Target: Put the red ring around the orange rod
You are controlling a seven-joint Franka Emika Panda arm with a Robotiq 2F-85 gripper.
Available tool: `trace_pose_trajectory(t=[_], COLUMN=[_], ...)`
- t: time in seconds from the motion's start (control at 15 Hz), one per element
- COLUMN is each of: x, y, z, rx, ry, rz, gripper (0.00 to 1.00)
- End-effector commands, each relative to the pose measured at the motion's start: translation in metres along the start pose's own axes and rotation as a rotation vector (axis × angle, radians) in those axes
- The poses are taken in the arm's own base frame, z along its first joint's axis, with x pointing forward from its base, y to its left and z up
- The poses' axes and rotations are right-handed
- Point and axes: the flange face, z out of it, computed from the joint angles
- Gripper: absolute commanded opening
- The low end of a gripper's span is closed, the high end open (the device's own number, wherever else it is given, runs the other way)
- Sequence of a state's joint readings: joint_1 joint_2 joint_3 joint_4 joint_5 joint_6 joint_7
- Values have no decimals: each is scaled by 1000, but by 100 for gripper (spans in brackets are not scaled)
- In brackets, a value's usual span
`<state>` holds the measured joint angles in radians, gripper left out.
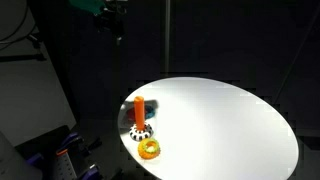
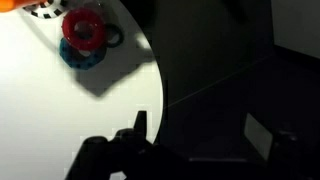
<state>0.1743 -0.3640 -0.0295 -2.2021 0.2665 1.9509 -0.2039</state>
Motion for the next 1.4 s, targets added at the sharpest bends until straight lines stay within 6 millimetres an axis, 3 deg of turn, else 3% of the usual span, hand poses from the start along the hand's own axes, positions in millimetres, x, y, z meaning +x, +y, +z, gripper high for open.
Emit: trace_pose_trajectory(t=[0.0, 0.73, 1.0, 1.33], x=[0, 2, 10, 20], y=[0, 4, 32, 92], z=[-1, -4, -6, 1], rx=[0, -8, -24, -57], ry=[1, 8, 2, -15], rz=[-1, 5, 47, 133], gripper=[100, 100, 100, 100])
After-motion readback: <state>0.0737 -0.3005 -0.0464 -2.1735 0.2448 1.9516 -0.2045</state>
